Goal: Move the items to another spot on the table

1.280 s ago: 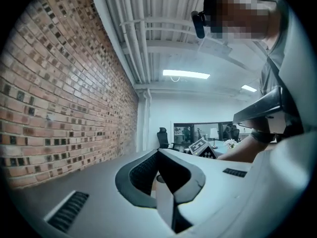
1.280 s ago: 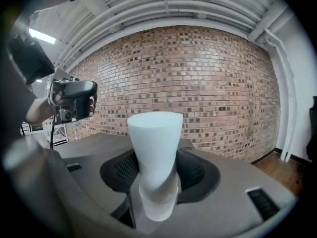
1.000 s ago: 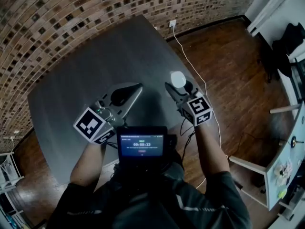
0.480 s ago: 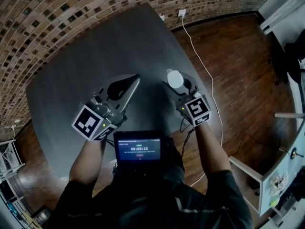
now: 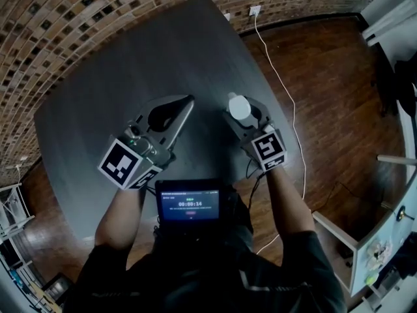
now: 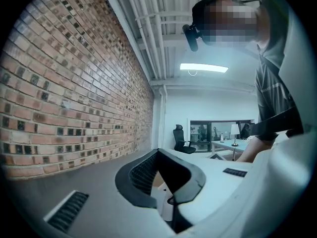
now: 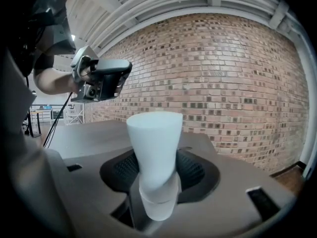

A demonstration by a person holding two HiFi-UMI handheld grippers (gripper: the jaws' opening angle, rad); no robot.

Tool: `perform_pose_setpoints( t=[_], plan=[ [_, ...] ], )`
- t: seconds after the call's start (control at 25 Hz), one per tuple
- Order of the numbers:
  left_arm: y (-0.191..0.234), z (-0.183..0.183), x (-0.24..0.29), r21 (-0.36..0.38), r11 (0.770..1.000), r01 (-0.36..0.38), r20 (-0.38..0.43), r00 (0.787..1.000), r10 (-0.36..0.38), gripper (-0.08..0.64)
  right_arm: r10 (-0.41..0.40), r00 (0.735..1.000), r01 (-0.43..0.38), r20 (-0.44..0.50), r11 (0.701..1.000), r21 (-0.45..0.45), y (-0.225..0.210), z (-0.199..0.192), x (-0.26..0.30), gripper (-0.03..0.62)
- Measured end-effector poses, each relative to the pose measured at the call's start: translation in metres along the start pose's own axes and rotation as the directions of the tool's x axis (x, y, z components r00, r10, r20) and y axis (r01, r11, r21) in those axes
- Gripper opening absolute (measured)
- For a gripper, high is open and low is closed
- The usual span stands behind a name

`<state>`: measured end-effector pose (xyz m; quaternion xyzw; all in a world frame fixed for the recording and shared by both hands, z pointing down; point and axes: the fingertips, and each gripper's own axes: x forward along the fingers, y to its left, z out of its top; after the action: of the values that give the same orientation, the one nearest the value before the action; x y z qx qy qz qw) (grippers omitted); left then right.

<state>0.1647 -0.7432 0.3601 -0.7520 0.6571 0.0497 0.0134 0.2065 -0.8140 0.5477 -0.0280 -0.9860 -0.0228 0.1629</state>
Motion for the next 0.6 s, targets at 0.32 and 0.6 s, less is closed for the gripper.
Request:
perform_pose_setpoints(
  t=[0.32, 0.6],
  plan=[
    [-0.002, 0.000, -0.007, 0.004, 1.000, -0.011, -0.006, 1.000, 0.011, 0.003, -0.014, 1.000, 0.014, 0.018, 0.999, 0.034, 0.000, -0.010, -0.003, 0.222],
    [-0.002, 0.002, -0.024, -0.012, 1.000, -0.013, -0.036, 0.999, 0.012, 0.003, -0.021, 1.000, 0.020, 0.013, 0.999, 0.034, 0.007, -0.011, 0.006, 0.227]
  ],
)
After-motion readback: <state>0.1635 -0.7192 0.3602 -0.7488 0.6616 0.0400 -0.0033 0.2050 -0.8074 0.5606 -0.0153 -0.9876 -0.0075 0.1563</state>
